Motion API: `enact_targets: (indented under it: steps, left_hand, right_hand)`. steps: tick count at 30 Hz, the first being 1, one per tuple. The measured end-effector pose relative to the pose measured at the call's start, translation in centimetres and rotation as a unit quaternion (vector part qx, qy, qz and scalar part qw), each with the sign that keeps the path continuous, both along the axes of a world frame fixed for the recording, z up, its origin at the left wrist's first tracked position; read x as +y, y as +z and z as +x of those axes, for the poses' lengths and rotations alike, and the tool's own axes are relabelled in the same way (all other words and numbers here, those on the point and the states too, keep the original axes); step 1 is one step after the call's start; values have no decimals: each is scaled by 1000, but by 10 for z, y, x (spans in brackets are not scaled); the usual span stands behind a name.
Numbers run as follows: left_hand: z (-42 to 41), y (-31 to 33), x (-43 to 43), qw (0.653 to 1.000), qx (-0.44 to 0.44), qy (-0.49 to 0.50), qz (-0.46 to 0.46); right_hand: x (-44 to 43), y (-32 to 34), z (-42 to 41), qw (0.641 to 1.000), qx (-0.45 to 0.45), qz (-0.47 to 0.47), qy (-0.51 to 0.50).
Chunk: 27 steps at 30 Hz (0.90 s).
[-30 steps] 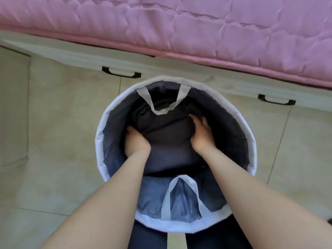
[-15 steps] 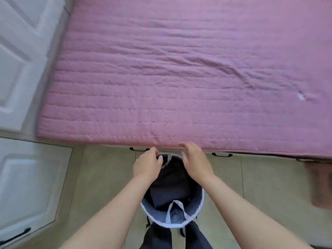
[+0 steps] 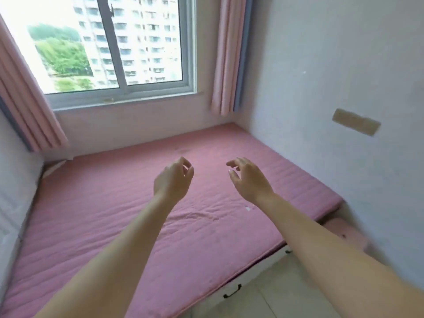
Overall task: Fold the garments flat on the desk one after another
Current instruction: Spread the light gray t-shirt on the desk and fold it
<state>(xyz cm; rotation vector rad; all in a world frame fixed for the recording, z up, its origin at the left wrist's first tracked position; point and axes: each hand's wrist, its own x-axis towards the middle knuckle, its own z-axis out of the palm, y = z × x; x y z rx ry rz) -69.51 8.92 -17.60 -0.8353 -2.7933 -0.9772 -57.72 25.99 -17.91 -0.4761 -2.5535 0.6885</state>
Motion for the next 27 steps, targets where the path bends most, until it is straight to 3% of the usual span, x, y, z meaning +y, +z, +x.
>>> enact_targets:
  steps: [5, 13, 27]
  left_hand:
    - [65, 48, 85, 976, -36, -209, 55]
    - [239, 56, 231, 914, -48, -402, 35]
    - [580, 32, 402, 823, -80, -562, -12]
  right_hand:
    - [61, 64, 109, 996, 1, 20, -87]
    - [147, 88, 358, 964, -12, 2, -265]
    - [225, 58, 734, 881, -23, -29, -472]
